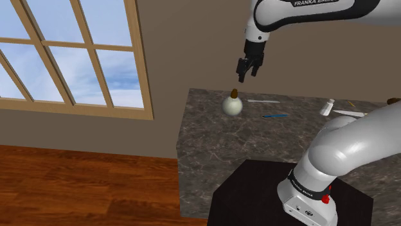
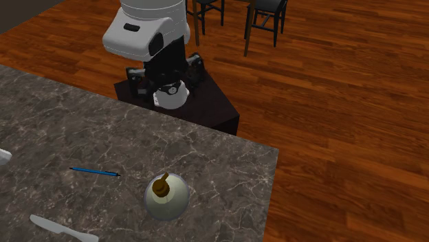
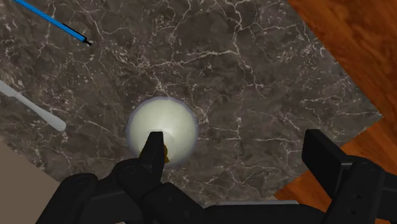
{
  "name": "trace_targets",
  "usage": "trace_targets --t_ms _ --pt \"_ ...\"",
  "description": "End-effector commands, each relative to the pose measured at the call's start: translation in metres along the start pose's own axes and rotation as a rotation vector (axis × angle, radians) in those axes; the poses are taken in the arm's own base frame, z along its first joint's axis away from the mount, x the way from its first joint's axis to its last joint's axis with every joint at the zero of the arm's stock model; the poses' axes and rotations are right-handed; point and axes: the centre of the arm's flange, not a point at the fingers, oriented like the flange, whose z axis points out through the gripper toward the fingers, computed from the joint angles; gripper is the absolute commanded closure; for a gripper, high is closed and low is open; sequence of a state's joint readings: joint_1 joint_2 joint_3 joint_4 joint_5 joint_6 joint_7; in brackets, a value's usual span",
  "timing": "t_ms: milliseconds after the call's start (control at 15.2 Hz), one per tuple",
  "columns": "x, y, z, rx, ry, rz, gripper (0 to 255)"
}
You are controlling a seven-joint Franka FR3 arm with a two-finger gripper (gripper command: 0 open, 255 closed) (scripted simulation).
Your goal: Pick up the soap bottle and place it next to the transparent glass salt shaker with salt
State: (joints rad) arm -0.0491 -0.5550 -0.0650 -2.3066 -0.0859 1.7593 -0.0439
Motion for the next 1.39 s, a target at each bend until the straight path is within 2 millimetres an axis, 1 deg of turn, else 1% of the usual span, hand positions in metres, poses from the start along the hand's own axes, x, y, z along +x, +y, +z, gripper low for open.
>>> trace_targets --t_ms 0,858,924,1320 --pt "0.020 0.012 0.018 0.003 -0.012 0.008 0" --pt "0.135 0.095 0.130 0.022 -0.089 0.062 0" --pt "0.137 0.096 0.132 0.022 -0.091 0.063 0" --pt "0.135 0.096 0.164 0.022 -0.091 0.063 0"
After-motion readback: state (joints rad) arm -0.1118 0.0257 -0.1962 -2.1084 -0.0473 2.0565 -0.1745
